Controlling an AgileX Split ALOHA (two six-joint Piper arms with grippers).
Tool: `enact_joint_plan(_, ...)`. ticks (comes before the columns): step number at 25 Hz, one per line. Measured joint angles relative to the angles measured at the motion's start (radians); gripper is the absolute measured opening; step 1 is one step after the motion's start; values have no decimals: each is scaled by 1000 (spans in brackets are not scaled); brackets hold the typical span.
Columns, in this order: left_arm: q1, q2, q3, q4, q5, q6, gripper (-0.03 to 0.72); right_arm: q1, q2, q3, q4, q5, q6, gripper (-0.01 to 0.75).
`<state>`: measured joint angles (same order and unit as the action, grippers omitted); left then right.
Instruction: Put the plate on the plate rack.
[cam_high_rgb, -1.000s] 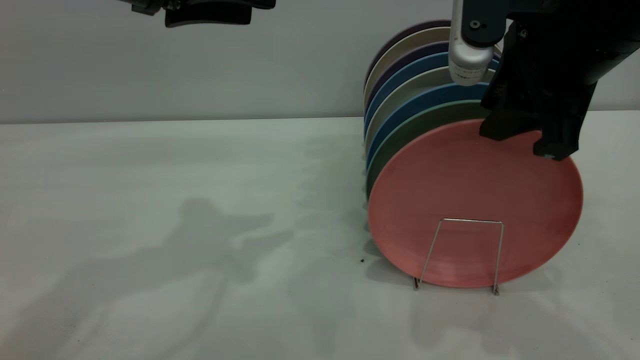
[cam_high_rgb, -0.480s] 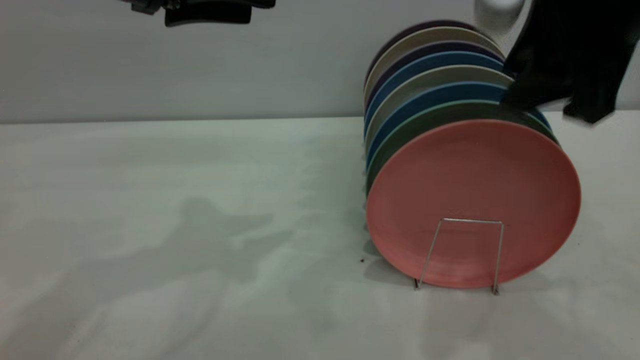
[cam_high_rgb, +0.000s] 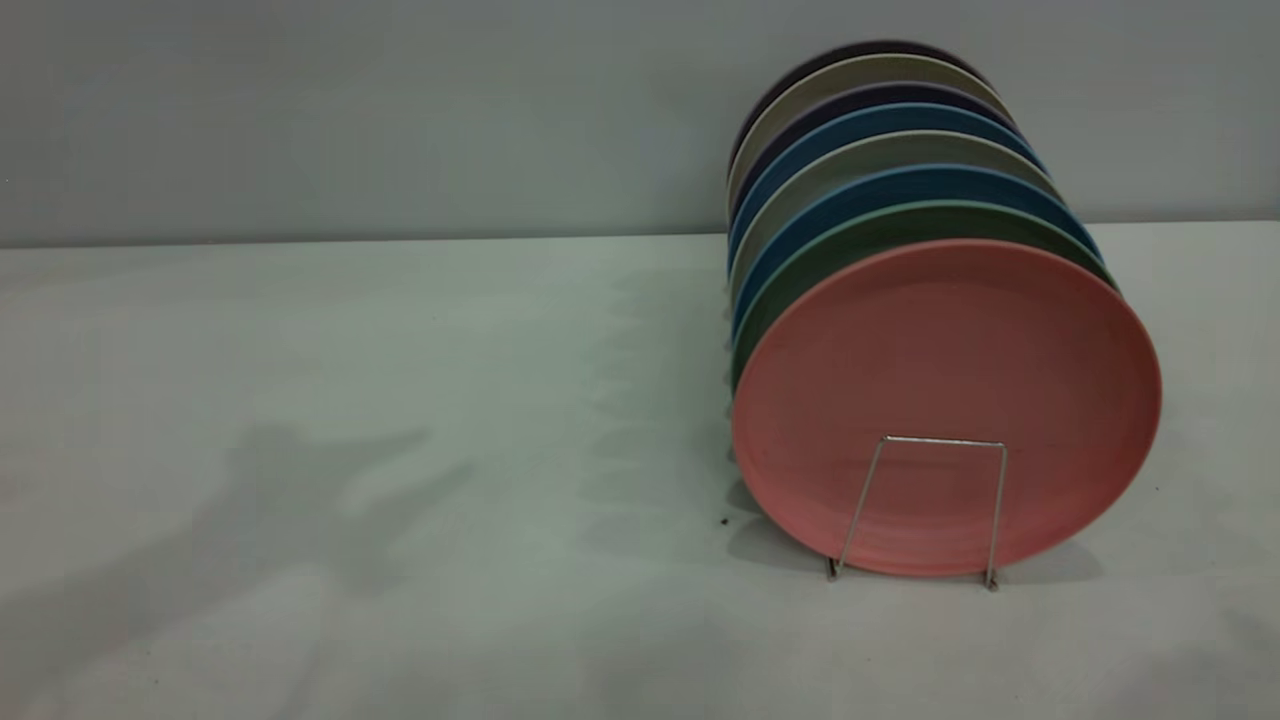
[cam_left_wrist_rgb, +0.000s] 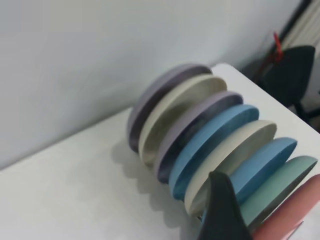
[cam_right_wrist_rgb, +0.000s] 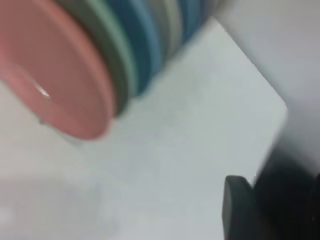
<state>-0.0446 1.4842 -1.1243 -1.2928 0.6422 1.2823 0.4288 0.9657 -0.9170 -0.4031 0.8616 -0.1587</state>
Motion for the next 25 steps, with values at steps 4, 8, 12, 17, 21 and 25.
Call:
enact_joint_plan(4,3,-175,0,260,56,-234,509,0,-142,0,35,180,95,336)
enact_joint_plan(8,3,-364,6,544,168,-535,491,0,-297,34,93,304,107,334)
enact_joint_plan(12,3,-572,77,785,262,-763,467,0,-478,133,137,359,99,316)
enact_joint_plan(17,3,-897,213,910,328,-919,459,0,-628,256,261,371,65,306)
enact_joint_plan(21,3,-1116,296,994,390,-1031,459,0,-703,329,369,348,41,306)
enact_joint_plan(25,3,-1289,358,1098,489,-1118,458,0,-765,376,450,305,16,305)
